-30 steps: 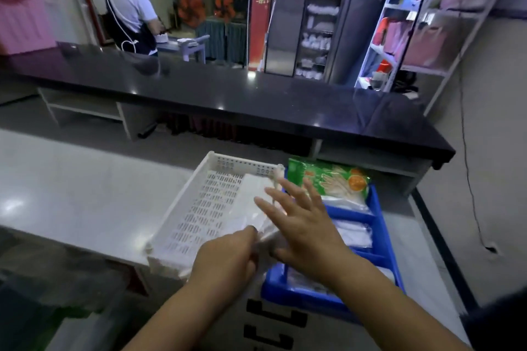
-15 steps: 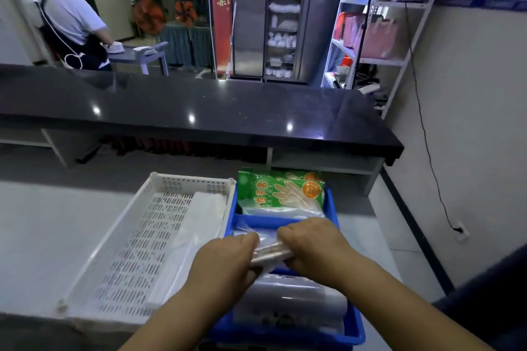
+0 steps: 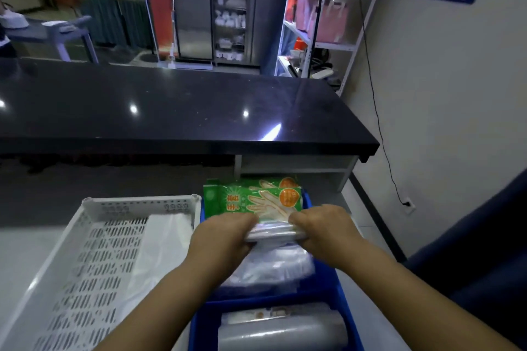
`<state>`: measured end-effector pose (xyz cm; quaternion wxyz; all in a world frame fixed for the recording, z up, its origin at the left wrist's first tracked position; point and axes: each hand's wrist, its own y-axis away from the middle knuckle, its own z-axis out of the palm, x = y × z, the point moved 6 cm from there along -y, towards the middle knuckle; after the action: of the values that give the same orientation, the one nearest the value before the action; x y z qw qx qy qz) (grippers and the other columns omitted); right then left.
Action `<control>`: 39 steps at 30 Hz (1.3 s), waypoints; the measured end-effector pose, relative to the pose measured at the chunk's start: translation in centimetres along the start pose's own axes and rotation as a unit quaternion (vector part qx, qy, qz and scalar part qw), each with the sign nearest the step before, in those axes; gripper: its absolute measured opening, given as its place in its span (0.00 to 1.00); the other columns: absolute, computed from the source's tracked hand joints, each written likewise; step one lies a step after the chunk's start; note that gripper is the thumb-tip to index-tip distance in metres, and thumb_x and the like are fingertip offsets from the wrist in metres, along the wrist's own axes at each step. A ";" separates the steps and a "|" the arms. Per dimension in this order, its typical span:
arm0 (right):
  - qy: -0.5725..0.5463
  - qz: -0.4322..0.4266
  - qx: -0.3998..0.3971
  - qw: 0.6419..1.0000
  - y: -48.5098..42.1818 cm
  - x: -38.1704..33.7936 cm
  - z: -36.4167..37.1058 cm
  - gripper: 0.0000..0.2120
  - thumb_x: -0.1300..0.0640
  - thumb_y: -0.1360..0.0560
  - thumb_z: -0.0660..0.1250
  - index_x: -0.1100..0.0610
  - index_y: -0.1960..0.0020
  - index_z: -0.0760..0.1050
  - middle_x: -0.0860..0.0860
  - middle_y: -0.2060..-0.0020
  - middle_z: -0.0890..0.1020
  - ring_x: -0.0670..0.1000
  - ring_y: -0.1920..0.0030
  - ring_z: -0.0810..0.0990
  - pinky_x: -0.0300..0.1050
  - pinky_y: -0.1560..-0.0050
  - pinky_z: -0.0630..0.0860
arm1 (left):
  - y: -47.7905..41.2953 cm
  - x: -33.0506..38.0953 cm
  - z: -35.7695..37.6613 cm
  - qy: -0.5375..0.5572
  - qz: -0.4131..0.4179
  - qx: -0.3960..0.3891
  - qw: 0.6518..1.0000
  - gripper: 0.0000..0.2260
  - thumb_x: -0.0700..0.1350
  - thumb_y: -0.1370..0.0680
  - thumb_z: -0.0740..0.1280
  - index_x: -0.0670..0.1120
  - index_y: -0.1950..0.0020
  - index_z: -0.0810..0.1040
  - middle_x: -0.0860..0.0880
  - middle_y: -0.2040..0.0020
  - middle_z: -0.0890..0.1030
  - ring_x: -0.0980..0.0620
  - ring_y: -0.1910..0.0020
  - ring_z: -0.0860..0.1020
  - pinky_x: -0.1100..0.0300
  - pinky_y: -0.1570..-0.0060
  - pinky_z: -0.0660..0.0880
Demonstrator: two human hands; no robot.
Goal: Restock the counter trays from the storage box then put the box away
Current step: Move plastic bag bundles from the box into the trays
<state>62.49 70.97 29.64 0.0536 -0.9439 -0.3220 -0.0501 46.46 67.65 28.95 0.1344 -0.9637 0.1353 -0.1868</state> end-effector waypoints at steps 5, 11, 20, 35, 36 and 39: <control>0.001 0.135 0.039 0.990 1.2 5.1 0.6 0.07 0.48 0.27 0.67 0.51 0.56 0.78 0.49 0.67 0.82 0.50 0.69 0.78 0.39 0.69 0.69 | 0.2 -3.1 2.8 0.102 -0.057 0.011 0.993 0.21 0.50 0.28 0.70 0.49 0.37 0.72 0.51 0.39 0.76 0.49 0.40 0.73 0.57 0.44 0.72; -0.025 0.197 0.046 0.979 2.2 8.0 1.6 0.10 0.45 0.25 0.64 0.51 0.53 0.77 0.48 0.65 0.82 0.49 0.67 0.78 0.40 0.69 0.73 | 0.5 -1.3 10.5 -0.067 0.015 -0.241 0.968 0.12 0.48 0.21 0.56 0.46 0.49 0.78 0.48 0.47 0.78 0.46 0.47 0.75 0.56 0.60 0.67; -0.084 0.147 0.072 0.983 0.1 8.8 2.3 0.10 0.44 0.25 0.65 0.51 0.54 0.77 0.48 0.65 0.82 0.46 0.69 0.75 0.37 0.70 0.71 | 0.2 -2.0 12.4 -0.038 -0.063 -0.230 0.970 0.14 0.45 0.24 0.61 0.51 0.39 0.71 0.49 0.43 0.78 0.46 0.48 0.78 0.53 0.55 0.73; -0.124 0.084 0.076 0.986 -2.6 10.3 2.7 0.10 0.44 0.25 0.64 0.49 0.51 0.77 0.47 0.63 0.83 0.45 0.68 0.74 0.34 0.71 0.65 | 0.3 -2.4 13.7 -0.082 -0.147 -0.288 0.943 0.23 0.54 0.36 0.73 0.49 0.44 0.74 0.48 0.44 0.77 0.48 0.45 0.74 0.55 0.48 0.71; -0.128 0.081 0.070 0.986 -2.8 10.2 2.7 0.10 0.44 0.25 0.64 0.49 0.51 0.77 0.46 0.62 0.83 0.45 0.67 0.75 0.36 0.70 0.69 | 0.4 -2.6 13.8 -0.059 -0.167 -0.291 0.940 0.23 0.53 0.36 0.74 0.49 0.44 0.74 0.48 0.44 0.77 0.48 0.47 0.75 0.57 0.50 0.71; -0.142 0.074 0.063 0.985 -3.4 9.8 2.6 0.10 0.44 0.25 0.63 0.48 0.51 0.77 0.47 0.61 0.83 0.46 0.65 0.77 0.41 0.65 0.76 | 0.7 -2.6 13.7 -0.004 -0.187 -0.298 0.936 0.21 0.52 0.35 0.74 0.50 0.44 0.76 0.50 0.43 0.76 0.50 0.49 0.77 0.60 0.54 0.72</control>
<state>68.26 79.91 28.57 0.0703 -0.9573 -0.2583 0.1089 49.45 70.62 15.64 -0.1957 -0.9682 0.0012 -0.1556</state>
